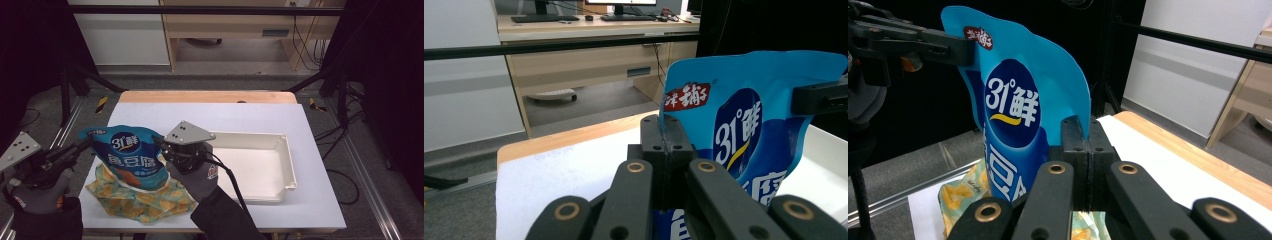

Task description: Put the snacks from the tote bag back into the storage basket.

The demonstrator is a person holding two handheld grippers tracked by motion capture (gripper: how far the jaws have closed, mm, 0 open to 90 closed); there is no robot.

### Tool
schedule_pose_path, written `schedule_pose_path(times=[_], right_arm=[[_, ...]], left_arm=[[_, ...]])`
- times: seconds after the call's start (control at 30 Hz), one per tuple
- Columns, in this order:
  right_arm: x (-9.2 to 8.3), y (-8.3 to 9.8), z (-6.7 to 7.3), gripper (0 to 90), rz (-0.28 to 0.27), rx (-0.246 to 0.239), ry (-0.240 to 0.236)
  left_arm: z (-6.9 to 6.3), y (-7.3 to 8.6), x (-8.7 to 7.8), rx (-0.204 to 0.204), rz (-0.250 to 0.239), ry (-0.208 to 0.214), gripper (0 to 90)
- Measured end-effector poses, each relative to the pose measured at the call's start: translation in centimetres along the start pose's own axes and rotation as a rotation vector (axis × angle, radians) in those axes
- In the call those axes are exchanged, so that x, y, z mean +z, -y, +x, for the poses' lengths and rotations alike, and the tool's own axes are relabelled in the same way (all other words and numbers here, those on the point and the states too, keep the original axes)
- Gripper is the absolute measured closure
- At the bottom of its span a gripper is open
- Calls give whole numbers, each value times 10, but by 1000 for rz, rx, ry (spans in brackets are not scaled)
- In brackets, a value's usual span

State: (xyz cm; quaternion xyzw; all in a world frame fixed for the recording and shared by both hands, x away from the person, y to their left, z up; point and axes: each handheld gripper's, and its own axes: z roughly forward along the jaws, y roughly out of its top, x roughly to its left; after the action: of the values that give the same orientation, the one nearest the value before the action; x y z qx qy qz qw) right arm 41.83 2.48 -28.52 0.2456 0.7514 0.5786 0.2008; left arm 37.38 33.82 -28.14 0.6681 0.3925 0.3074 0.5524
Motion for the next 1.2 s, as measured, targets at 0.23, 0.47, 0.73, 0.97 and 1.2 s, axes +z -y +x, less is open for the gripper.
schedule_pose_path(times=[0.23,0.47,0.73,0.97,1.2], right_arm=[[-2,-9,0,900,-11,-13,3],[-3,-16,-2,900,-21,-24,2],[-5,-25,-1,900,-32,-34,4],[-9,-37,0,900,-42,-51,1],[-14,-48,0,900,-51,-60,10]], left_arm=[[-1,-9,-3,5,-17,-1,900],[-1,-15,-5,11,-26,-2,900],[-3,-24,-9,14,-46,-8,900],[-3,-33,-14,17,-65,-5,900],[-8,-44,-18,31,-83,-4,900]])
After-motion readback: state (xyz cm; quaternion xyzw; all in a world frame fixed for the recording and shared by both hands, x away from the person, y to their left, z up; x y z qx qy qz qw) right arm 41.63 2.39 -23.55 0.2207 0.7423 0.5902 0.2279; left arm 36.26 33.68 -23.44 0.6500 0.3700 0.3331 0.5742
